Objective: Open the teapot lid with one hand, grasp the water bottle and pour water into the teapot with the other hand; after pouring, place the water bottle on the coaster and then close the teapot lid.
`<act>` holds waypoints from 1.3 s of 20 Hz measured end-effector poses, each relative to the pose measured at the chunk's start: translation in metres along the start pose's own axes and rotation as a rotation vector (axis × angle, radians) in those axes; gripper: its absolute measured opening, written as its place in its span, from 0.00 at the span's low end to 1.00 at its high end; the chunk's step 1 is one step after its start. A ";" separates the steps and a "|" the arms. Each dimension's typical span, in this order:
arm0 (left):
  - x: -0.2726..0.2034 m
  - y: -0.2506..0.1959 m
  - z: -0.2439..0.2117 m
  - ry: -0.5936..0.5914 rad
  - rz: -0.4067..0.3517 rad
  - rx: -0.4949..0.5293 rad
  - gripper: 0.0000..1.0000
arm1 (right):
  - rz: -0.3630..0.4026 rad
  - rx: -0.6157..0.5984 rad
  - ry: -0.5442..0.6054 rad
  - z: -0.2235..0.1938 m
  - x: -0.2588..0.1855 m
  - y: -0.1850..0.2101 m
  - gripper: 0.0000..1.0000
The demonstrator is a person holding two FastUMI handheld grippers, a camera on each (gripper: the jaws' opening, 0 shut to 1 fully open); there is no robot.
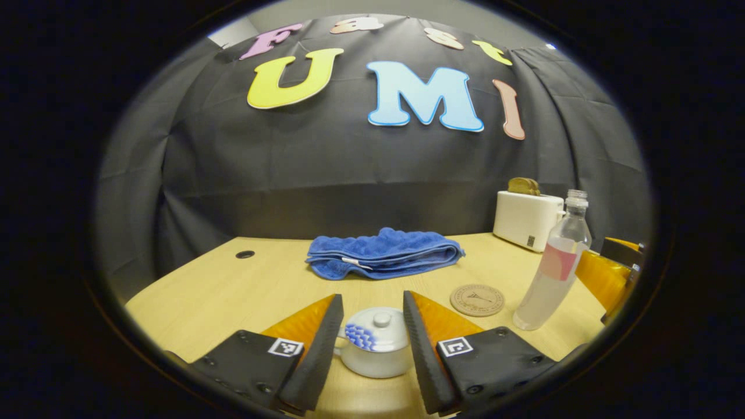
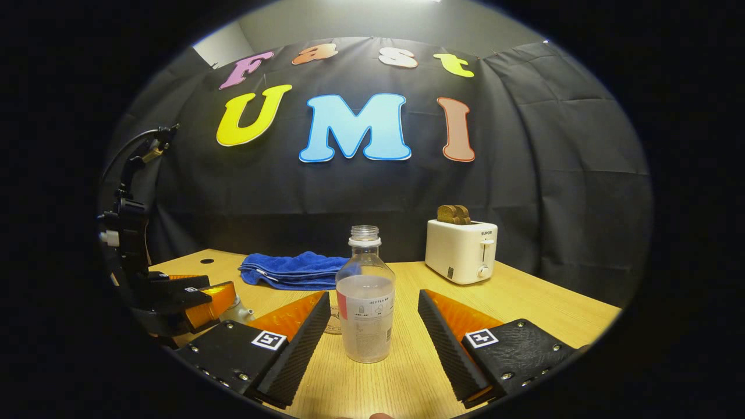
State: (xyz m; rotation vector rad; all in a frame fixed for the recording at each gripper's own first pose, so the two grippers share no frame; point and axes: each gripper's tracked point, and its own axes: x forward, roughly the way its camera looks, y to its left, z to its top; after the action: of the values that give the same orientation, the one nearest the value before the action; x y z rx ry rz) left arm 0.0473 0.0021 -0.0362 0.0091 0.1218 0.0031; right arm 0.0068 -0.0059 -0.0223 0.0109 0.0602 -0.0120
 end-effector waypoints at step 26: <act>0.008 -0.006 0.007 -0.020 -0.028 0.033 0.10 | 0.011 0.034 0.025 -0.013 0.001 -0.006 0.96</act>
State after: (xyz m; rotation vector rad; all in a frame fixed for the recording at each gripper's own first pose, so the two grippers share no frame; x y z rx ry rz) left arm 0.0561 -0.0043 -0.0299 0.0401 0.1020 -0.0274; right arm 0.0071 -0.0123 -0.0353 0.0458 0.0849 -0.0020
